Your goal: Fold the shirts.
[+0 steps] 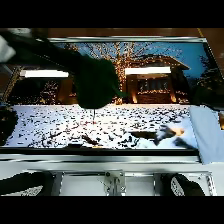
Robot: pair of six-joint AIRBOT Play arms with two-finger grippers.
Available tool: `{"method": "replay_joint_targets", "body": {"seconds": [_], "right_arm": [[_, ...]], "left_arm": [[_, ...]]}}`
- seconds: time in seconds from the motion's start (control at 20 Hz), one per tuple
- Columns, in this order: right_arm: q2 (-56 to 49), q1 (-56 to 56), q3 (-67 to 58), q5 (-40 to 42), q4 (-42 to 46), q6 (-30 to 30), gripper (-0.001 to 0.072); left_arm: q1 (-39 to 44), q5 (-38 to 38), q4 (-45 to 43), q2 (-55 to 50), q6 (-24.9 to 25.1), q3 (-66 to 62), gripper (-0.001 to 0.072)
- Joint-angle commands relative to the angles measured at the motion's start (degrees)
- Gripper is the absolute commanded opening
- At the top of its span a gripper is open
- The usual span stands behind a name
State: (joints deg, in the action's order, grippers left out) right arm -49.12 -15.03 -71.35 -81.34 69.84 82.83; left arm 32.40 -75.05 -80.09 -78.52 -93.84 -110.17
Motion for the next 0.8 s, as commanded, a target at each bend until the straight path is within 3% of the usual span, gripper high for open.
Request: {"method": "replay_joint_targets", "body": {"seconds": [0.0, 0.3, 0.35, 0.55, 0.6, 0.65, 0.75], "right_arm": [[0.72, -0.04, 0.13, -12.44, 2.93, -0.44, 0.0635], [0.72, -0.02, 10.58, -5.35, 2.51, -0.42, 0.0635], [0.70, -0.02, 13.55, -2.47, 2.29, -0.39, 0.0635], [0.70, 0.02, 21.14, 8.74, -2.38, -0.92, 0.0635], [0.70, 0.02, 21.38, 10.75, -2.43, -1.29, 0.0635], [0.72, 0.00, 21.38, 12.66, -2.27, -1.75, 0.0635], [0.70, 0.00, 21.38, 14.99, -2.03, -2.14, 0.0635]], "left_arm": [[11.04, 3.76, 0.22, -6.27, -1.01, 4.00, 0.0040], [19.87, 1.79, 0.31, -23.93, -0.31, 5.03, 0.0042], [19.80, 0.33, 0.52, -25.29, -0.26, 5.01, 0.0082], [15.72, -4.57, 2.51, -23.80, 6.43, 4.50, 0.0110], [13.57, -5.03, 2.56, -22.14, 6.51, 4.52, 0.0544], [10.99, -5.18, 2.60, -20.50, 4.46, 4.52, 0.0693], [4.61, -6.73, 3.61, -17.33, 4.42, 4.52, 0.0703]]}}
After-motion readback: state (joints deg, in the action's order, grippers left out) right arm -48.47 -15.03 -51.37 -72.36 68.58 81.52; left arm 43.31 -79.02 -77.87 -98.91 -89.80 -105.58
